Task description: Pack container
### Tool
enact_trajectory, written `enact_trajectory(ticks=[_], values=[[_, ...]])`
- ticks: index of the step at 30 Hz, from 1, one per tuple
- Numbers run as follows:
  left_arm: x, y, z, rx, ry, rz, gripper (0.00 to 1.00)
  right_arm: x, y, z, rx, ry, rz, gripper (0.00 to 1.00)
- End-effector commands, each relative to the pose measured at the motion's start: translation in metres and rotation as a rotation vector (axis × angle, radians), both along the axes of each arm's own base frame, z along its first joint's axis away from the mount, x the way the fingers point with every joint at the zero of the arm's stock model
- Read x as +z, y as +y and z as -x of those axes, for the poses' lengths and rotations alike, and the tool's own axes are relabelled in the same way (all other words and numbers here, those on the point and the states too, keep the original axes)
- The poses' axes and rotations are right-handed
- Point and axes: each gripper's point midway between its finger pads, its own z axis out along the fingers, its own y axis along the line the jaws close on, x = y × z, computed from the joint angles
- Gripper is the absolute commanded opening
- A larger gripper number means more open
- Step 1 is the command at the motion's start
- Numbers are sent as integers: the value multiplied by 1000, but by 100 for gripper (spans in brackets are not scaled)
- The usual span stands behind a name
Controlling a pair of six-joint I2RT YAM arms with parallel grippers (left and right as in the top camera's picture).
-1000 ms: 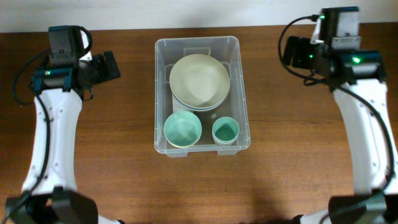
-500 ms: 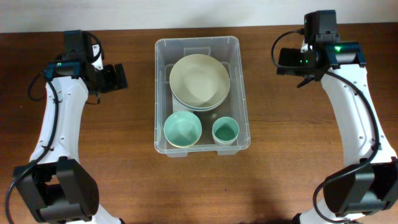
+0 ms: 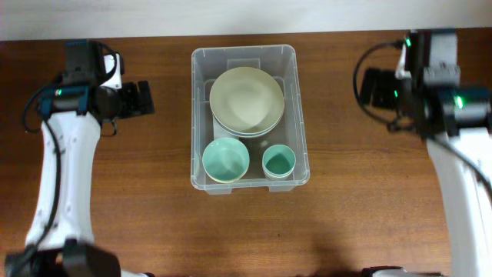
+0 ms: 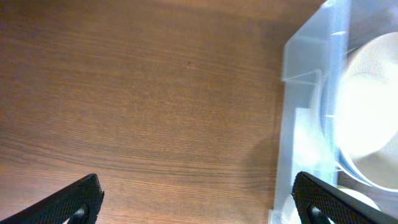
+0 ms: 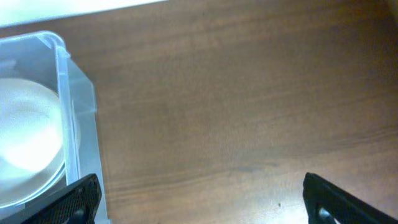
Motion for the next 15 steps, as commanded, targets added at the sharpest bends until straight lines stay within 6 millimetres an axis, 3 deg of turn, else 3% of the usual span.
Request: enact_trajectory(ticks=[1,6,10,15], values=[[19,-3,21,-24,-81,-7,99,-23,-2,36,-11,-11,-7,99],[23,-7,57,-23,-165,-15,99,-74,-3,81,-10,-22,-7,99],[27,-10,97,2,-283,-9,99,-108,-3,117,-9,-15,-15,99],[19,-12,151,87,-425,31,99,-125,4,141,4,-70,-52,99]])
